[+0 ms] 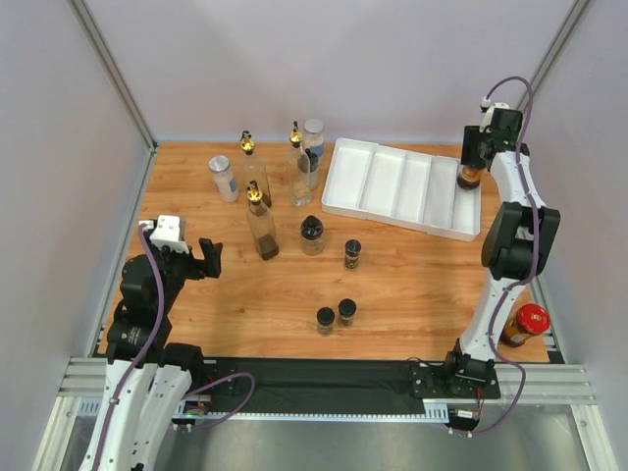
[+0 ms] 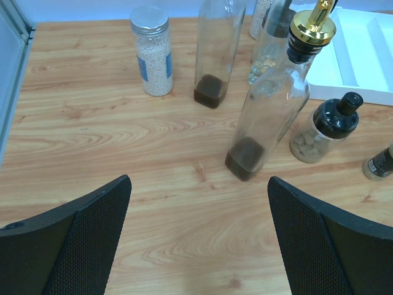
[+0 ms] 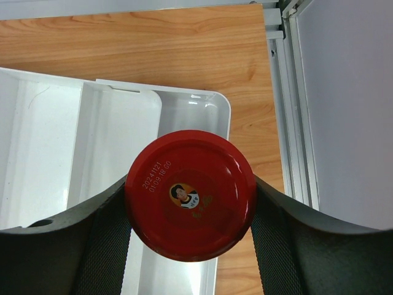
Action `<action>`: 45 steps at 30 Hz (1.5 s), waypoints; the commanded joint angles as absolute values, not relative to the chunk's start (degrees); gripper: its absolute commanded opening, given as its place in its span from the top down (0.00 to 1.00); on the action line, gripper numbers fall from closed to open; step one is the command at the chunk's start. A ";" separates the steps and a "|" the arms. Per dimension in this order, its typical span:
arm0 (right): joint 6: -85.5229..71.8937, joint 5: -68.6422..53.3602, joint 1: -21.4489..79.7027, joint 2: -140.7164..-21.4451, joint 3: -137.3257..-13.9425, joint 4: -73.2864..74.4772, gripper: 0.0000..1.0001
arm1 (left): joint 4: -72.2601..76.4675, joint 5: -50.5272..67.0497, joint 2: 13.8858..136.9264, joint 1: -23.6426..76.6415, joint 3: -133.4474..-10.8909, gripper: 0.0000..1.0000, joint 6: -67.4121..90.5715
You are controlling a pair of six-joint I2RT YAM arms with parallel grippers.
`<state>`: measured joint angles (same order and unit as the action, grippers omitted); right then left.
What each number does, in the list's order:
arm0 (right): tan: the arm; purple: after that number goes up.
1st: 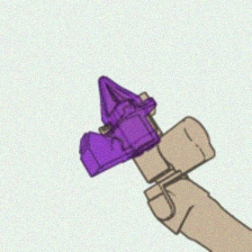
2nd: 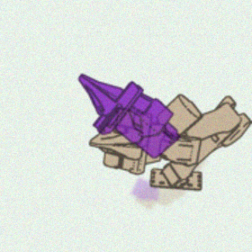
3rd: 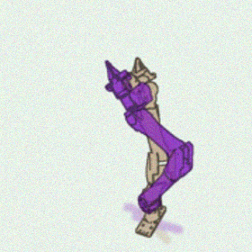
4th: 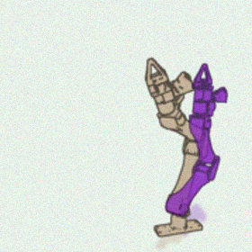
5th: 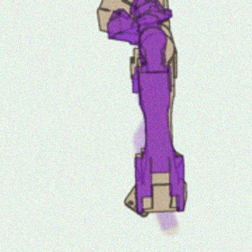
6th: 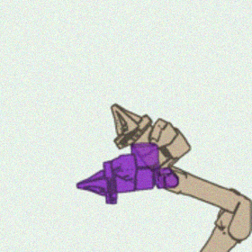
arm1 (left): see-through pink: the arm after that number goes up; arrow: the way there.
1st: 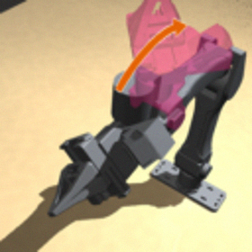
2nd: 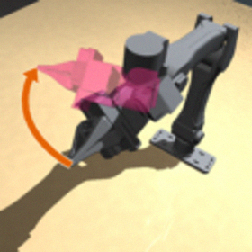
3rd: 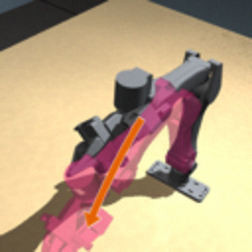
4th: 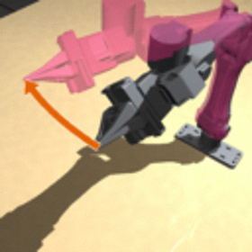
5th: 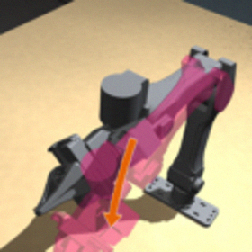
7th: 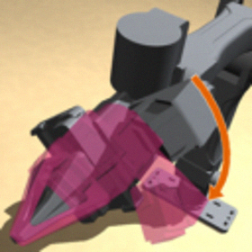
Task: Organize the condiment bottles
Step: Place the bottle in the storage box, then pick up the bottle from the center of the board.
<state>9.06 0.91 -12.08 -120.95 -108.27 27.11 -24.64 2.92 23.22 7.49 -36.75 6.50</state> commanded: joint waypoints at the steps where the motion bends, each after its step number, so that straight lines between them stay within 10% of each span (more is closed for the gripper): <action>1: 7.12 0.88 -12.39 -121.28 -113.82 21.71 0.92 | -23.55 2.72 23.55 7.73 -36.56 0.00 6.06; 7: 7.03 0.88 -12.74 -122.87 -113.91 21.53 0.75 | -23.47 2.55 23.73 7.65 -36.56 0.00 5.98; 18: 10.18 -2.28 -13.89 -120.51 -112.68 24.52 0.02 | -23.55 2.90 23.91 7.65 -36.65 0.00 5.98; 45: 51.85 14.40 -14.50 -76.57 -71.91 70.22 0.00 | -23.20 4.92 22.41 8.08 -36.56 0.00 6.59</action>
<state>46.22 6.20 -13.87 -82.08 -75.50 65.41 -24.62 4.23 22.98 7.55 -36.75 6.33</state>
